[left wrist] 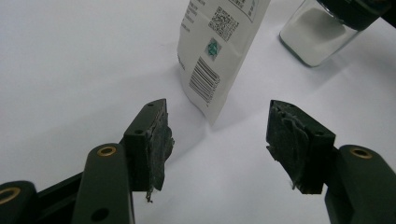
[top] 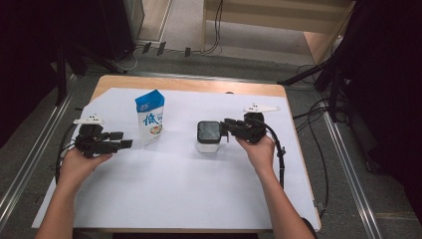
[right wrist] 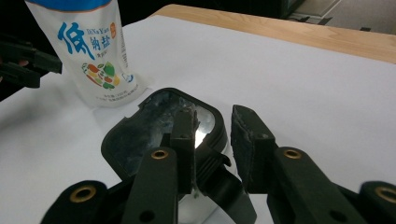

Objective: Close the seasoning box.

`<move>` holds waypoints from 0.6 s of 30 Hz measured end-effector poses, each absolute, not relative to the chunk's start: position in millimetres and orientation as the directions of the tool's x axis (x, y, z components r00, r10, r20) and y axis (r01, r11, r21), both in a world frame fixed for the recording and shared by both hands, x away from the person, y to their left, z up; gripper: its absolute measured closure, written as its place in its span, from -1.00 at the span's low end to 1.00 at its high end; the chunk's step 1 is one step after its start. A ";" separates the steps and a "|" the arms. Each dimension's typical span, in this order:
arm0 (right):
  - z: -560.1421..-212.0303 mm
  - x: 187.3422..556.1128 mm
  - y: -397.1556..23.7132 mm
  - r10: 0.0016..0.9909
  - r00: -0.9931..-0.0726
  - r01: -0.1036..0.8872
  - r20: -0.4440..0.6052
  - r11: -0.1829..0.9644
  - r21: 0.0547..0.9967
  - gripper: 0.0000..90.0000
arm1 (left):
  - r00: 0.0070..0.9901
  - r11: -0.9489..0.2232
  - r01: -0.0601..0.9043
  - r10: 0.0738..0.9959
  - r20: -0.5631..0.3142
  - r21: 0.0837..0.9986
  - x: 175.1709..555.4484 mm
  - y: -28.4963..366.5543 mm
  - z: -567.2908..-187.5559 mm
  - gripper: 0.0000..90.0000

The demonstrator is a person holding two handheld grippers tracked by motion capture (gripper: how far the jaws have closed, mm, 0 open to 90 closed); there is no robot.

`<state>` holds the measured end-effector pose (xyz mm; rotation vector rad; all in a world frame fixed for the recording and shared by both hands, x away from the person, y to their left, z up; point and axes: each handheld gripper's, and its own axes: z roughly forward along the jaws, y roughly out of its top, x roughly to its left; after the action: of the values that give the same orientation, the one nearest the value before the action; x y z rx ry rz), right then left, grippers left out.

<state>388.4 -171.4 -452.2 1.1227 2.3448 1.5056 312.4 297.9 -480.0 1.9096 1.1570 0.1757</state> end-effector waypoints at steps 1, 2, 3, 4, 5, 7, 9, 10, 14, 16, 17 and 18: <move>-451.9 388.2 -172.7 0.652 -0.710 0.514 0.267 0.220 0.829 0.53 | 0.556 -0.190 0.653 0.778 -0.293 0.734 312.5 297.5 -480.2 -0.12; -451.6 388.4 -174.5 0.654 -0.709 0.511 0.263 0.220 0.831 0.50 | 0.556 -0.192 0.652 0.779 -0.290 0.733 312.6 297.6 -480.4 -0.12; -451.4 388.3 -175.7 0.656 -0.707 0.513 0.265 0.218 0.830 0.47 | 0.556 -0.192 0.653 0.779 -0.290 0.733 313.0 297.8 -480.7 -0.12; -451.1 388.3 -177.7 0.659 -0.705 0.511 0.261 0.217 0.831 0.44 | 0.555 -0.192 0.652 0.780 -0.289 0.733 313.4 298.0 -481.2 -0.13; -451.1 388.5 -179.6 0.662 -0.703 0.509 0.259 0.216 0.833 0.43 | 0.551 -0.191 0.657 0.782 -0.292 0.729 313.6 298.2 -481.5 -0.13; -451.2 388.6 -184.0 0.669 -0.699 0.508 0.253 0.214 0.834 0.40 | 0.548 -0.190 0.657 0.786 -0.288 0.730 314.3 298.4 -482.4 -0.13; -452.3 387.7 -189.3 0.679 -0.692 0.495 0.244 0.202 0.845 0.38 | 0.546 -0.193 0.659 0.787 -0.287 0.727 315.0 299.0 -482.7 -0.13; -452.7 387.3 -191.7 0.686 -0.684 0.503 0.249 0.195 0.842 0.36 | 0.546 -0.193 0.659 0.787 -0.287 0.727 315.0 299.0 -482.7 -0.13; -455.2 384.9 -202.4 0.709 -0.664 0.501 0.237 0.186 0.845 0.33 | 0.538 -0.184 0.659 0.793 -0.287 0.729 317.5 299.7 -484.3 -0.13; -456.4 383.7 -207.1 0.719 -0.656 0.501 0.228 0.190 0.845 0.32 | 0.538 -0.188 0.658 0.795 -0.281 0.729 319.0 300.2 -485.3 -0.13; -457.0 382.3 -209.4 0.727 -0.650 0.499 0.223 0.187 0.846 0.31 | 0.536 -0.188 0.658 0.797 -0.277 0.730 319.3 300.2 -485.9 -0.13; -457.8 381.5 -211.3 0.731 -0.648 0.490 0.216 0.183 0.852 0.30 | 0.538 -0.194 0.657 0.797 -0.274 0.728 320.3 300.8 -486.9 -0.12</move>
<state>381.5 -211.3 -457.8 1.1735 2.2175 1.4517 320.3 300.8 -486.9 1.9227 1.1847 0.2063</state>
